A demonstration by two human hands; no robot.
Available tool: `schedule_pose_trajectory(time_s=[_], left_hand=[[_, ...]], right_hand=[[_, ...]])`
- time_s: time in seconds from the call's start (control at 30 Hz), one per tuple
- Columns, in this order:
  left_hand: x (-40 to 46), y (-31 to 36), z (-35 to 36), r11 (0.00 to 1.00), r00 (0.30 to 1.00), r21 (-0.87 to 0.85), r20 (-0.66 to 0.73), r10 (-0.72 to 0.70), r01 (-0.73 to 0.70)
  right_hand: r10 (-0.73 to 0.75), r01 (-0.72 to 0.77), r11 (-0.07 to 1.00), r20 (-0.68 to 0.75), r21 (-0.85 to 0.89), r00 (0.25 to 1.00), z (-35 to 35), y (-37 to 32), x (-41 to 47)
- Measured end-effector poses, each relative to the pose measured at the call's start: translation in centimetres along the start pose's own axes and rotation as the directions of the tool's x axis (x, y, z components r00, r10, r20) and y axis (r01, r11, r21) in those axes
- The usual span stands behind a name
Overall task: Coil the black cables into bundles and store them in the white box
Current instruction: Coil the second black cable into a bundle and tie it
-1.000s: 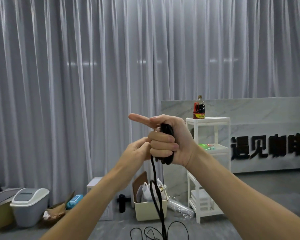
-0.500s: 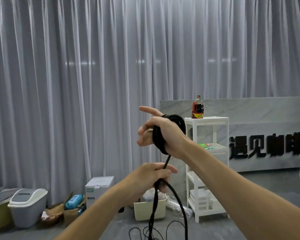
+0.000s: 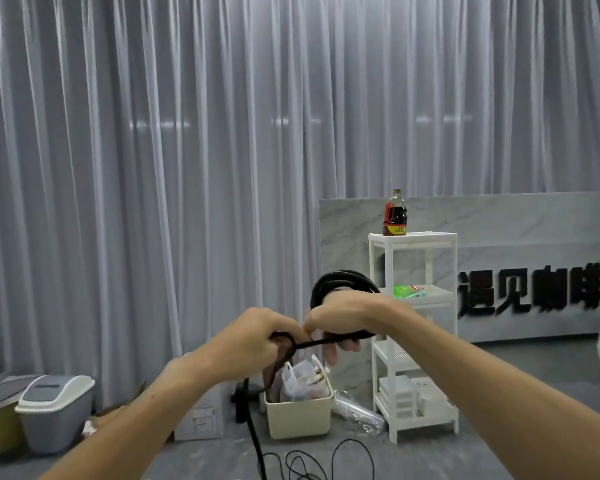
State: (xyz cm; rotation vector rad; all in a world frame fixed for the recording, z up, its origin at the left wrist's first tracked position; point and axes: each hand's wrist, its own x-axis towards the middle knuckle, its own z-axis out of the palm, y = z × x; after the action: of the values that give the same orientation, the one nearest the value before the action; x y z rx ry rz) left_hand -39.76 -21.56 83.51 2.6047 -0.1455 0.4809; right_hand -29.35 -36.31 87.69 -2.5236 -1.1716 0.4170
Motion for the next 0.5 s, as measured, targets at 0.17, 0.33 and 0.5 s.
schedule_pose_trajectory(time_s=[0.17,0.33,0.5], left_hand=[[-0.4,-0.7,-0.7,0.995,0.986,-0.053,-0.153,0.071,-0.08],[-0.1,-1.6,-1.5,0.986,0.98,-0.111,-0.167,0.108,-0.127],[0.3,-1.9,-1.6,0.969,0.978,-0.185,-0.164,0.131,-0.161]], right_hand=[[-0.094,0.025,0.945,0.197,0.327,0.976,-0.3,1.1,-0.3],[-0.085,0.061,0.972,0.097,0.227,0.992,0.0,1.6,-0.7],[-0.179,0.148,0.961,0.117,0.232,0.977,0.0,1.6,-0.7]])
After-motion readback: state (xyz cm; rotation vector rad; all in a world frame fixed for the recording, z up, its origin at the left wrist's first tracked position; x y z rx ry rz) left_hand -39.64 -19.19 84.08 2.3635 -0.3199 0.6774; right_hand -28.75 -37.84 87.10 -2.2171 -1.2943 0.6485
